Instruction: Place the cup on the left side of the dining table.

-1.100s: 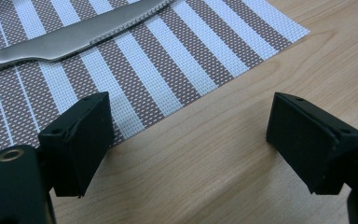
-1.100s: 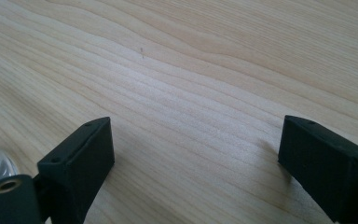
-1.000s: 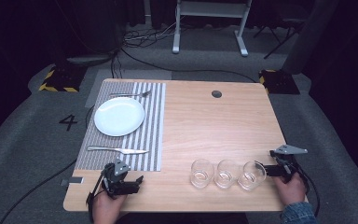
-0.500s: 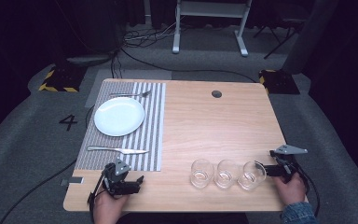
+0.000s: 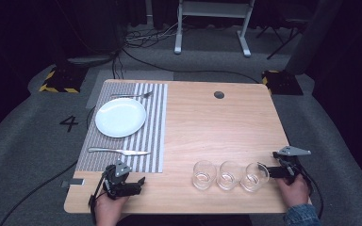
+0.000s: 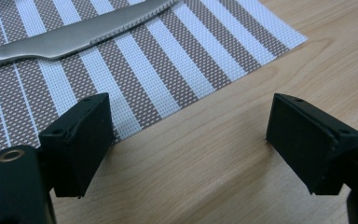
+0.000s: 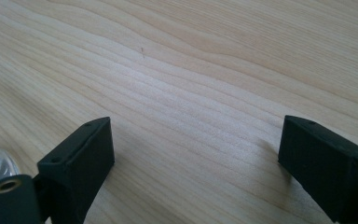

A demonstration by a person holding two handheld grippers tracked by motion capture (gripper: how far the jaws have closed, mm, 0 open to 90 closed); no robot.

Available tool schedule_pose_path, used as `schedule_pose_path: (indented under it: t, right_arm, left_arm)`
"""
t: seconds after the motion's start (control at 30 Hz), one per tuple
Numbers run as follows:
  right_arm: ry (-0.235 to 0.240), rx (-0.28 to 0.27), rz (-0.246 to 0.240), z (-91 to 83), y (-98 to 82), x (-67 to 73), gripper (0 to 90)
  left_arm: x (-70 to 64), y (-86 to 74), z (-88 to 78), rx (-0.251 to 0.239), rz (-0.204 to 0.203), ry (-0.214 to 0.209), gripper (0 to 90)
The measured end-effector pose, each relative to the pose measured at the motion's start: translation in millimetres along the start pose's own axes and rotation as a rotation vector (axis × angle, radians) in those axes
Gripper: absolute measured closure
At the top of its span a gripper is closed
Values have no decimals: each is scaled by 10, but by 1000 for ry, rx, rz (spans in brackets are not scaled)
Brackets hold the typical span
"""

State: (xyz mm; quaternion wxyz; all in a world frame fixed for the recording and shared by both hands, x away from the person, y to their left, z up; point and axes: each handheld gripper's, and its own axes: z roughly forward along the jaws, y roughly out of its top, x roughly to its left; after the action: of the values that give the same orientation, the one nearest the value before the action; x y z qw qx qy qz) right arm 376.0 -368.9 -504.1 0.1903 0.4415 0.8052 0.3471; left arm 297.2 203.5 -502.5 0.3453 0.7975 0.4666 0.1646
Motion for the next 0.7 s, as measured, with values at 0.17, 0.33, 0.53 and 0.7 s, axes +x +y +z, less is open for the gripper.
schedule_pose_path:
  t: [0.17, 0.33, 0.53, 0.7]
  right_arm:
    - [0, 0, 0, 0, 0, 0, 107]
    - [0, 0, 0, 0, 0, 0, 107]
    - [0, 0, 0, 0, 0, 0, 107]
    - [0, 0, -1, 0, 0, 0, 107]
  left_arm:
    - [-47, 67, -108, -96, 15, -24, 155]
    - [-114, 147, -199, -157, -13, -74, 149]
    - [-255, 230, -290, -214, 38, -73, 151]
    - [-391, 311, -388, -265, 43, -93, 149]
